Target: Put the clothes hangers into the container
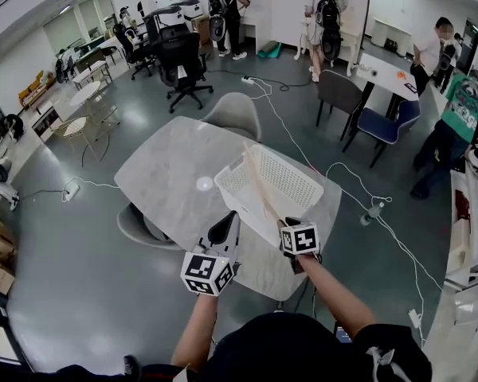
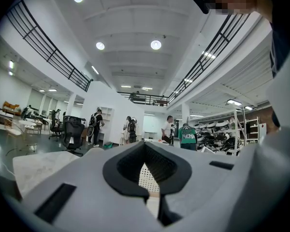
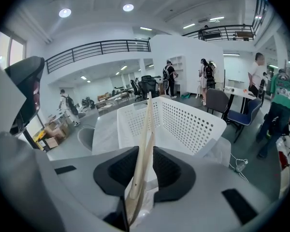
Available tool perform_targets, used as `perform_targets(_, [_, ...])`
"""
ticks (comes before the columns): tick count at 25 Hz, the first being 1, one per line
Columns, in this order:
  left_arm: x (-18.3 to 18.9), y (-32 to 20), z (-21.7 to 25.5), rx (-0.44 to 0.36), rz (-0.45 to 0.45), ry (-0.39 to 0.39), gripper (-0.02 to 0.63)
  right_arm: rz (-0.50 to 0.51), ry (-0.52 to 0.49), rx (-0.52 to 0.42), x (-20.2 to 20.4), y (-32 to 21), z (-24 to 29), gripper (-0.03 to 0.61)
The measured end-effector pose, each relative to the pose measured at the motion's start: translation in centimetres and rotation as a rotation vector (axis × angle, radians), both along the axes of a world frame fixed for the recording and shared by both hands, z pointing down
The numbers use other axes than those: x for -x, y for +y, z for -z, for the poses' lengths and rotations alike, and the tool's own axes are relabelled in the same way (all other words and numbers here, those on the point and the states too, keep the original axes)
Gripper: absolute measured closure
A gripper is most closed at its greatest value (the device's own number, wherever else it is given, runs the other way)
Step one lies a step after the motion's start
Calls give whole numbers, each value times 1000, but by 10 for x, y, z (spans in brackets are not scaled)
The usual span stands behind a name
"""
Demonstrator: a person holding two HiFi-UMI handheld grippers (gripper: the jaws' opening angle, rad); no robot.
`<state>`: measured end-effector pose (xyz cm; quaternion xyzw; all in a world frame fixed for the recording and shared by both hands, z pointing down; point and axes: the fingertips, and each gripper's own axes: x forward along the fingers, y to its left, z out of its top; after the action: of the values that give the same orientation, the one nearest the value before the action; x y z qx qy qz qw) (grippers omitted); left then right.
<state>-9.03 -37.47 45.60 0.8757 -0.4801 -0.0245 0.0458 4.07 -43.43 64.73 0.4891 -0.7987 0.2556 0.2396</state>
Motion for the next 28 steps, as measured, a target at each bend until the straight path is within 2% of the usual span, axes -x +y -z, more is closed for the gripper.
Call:
perform_targets(15, [2,21,11,-16,-19,1,609,-26,-11,-92,-3,10,37,497])
perform_targets(28, [9,49,9,-17,-41,0,609,-22,-45,-219,12,37,88,497])
